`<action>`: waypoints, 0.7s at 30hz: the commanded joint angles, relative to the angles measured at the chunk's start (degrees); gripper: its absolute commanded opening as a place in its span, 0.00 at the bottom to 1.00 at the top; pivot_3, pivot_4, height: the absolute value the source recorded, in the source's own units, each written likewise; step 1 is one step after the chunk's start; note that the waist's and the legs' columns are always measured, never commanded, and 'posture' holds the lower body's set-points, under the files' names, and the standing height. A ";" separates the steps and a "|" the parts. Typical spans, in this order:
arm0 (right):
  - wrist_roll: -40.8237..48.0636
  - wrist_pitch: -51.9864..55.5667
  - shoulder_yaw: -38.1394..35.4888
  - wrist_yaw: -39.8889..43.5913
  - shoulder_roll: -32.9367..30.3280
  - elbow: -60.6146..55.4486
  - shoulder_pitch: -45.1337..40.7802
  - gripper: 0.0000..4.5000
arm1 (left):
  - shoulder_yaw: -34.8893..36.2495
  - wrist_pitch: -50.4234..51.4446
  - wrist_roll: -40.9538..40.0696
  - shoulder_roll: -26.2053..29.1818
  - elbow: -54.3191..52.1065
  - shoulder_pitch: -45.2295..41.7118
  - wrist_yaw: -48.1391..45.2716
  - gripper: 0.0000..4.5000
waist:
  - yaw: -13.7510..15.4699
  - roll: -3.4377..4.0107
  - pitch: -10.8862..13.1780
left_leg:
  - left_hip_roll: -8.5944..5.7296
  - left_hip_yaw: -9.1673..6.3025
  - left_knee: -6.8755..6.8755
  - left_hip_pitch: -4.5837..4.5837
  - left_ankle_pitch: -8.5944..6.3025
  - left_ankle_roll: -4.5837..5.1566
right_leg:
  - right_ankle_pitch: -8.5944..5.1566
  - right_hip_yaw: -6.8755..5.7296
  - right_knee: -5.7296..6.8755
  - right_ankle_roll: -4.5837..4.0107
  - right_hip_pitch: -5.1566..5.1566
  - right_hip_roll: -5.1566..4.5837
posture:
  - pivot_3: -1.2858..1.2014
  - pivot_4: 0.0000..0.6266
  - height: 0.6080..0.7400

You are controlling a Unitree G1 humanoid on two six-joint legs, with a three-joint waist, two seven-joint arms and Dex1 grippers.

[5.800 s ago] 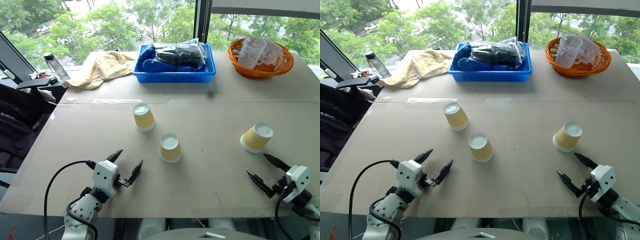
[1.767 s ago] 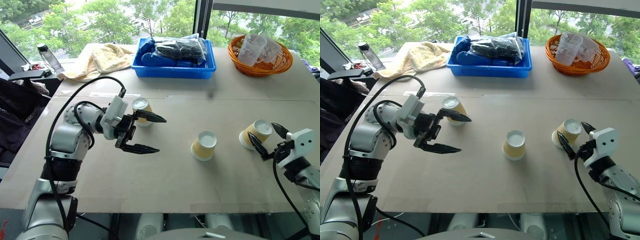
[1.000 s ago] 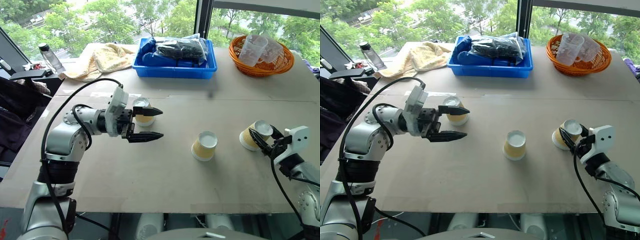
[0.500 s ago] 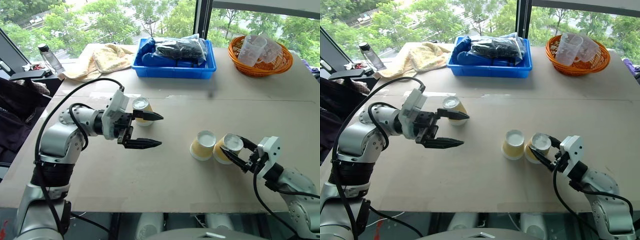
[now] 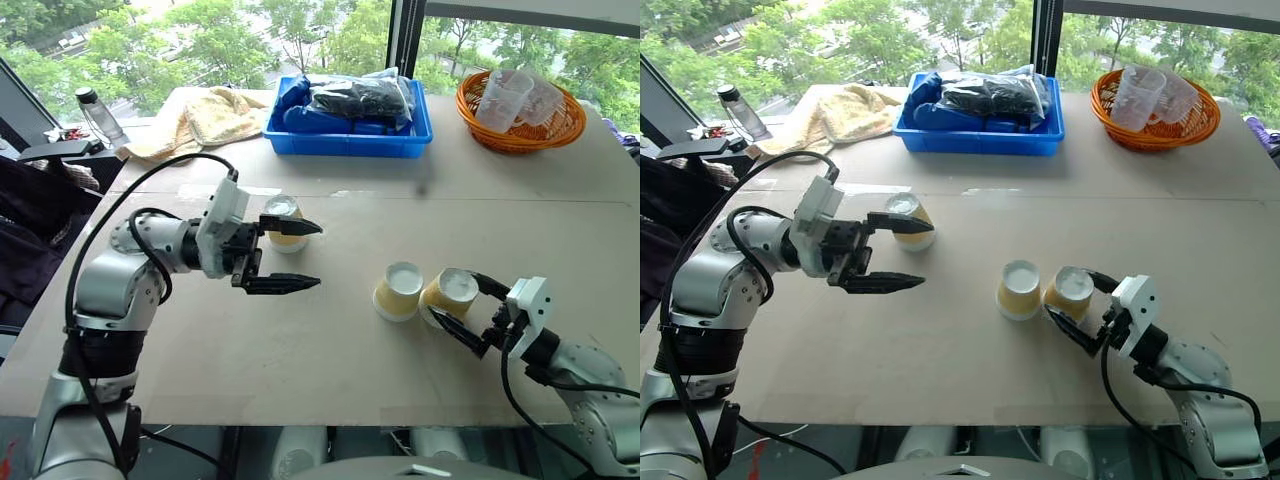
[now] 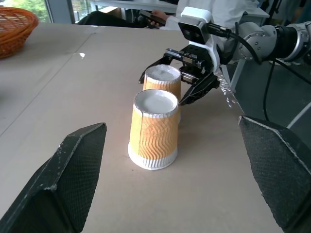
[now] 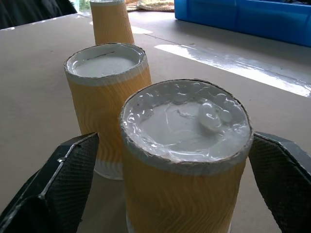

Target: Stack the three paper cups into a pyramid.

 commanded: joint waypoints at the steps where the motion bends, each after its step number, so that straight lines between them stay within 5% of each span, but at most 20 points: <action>1: 3.81 -2.71 -5.50 1.29 -1.29 -5.29 1.62 0.99 | 7.85 -0.25 -4.25 -2.66 -3.88 2.02 7.68 1.00 | 0.02 0.01 0.02 | 0.00 -0.01 0.00 0.00 0.00 0.00 | 0.00 -0.01 0.00 0.01 0.00 0.00 | 0.52 0.24 0.95; 12: 18.24 6.61 -13.27 5.49 -13.09 -13.79 -1.90 0.99 | 13.30 -1.89 1.15 -14.72 -9.56 9.84 36.94 1.00 | 0.04 -0.16 0.06 | -0.01 -0.04 -0.02 0.53 -0.01 0.00 | 0.05 0.01 -0.03 0.07 0.56 -0.03 | 0.52 0.24 0.95; 21: 20.35 8.81 -12.08 6.92 -13.87 -10.93 -7.33 0.99 | 8.81 -8.32 11.30 -18.54 -4.13 12.14 43.60 1.00 | 0.17 -0.30 0.11 | -0.02 -0.03 -0.04 0.57 -0.01 0.00 | 0.00 0.02 -0.05 -0.04 0.62 -0.04 | 0.52 0.24 0.95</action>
